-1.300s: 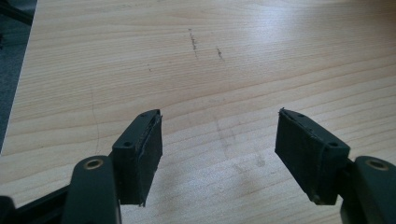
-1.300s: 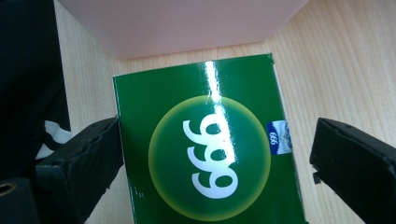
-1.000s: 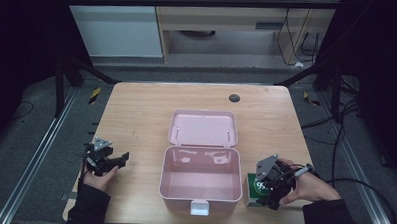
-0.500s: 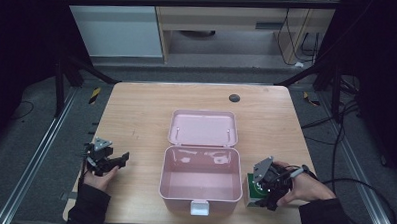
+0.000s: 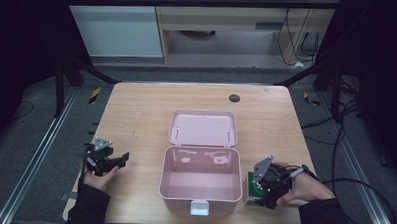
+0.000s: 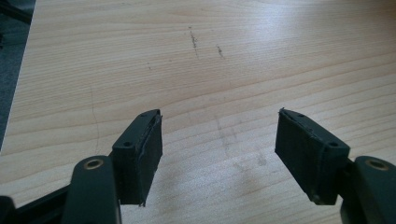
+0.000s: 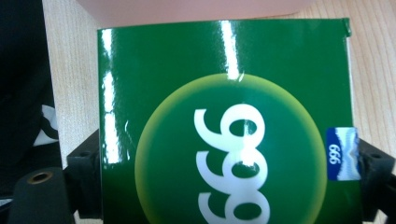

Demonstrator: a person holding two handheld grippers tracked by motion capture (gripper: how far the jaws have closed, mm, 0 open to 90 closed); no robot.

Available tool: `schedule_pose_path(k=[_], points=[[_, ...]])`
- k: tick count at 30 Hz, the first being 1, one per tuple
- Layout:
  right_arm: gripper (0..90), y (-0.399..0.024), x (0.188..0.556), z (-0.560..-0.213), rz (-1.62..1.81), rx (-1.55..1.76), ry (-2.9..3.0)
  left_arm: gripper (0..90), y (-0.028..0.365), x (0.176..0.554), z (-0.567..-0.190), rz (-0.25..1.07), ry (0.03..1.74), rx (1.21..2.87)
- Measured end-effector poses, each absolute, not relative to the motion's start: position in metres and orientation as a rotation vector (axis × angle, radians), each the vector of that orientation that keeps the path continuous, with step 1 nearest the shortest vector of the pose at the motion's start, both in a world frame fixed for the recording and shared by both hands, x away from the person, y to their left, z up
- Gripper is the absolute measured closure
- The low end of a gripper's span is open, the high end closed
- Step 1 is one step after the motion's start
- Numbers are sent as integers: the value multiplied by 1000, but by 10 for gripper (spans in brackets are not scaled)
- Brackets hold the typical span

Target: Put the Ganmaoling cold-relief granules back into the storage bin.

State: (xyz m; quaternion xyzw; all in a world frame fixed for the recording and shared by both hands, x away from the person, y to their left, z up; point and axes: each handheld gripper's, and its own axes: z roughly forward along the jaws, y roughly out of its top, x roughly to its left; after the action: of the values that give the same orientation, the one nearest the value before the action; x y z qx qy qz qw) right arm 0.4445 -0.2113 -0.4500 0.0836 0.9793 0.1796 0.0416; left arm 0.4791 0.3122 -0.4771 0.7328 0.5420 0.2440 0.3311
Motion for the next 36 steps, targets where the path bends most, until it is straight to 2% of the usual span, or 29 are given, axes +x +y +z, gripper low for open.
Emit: schedule_pose_path(k=[11, 36], points=[[158, -217, 443, -443, 548, 258, 2966, 312, 312, 479, -477, 638, 1417, 1915], [159, -223, 436, -371, 674, 269, 2875, 310, 312, 479, -477, 631, 1418, 1922]])
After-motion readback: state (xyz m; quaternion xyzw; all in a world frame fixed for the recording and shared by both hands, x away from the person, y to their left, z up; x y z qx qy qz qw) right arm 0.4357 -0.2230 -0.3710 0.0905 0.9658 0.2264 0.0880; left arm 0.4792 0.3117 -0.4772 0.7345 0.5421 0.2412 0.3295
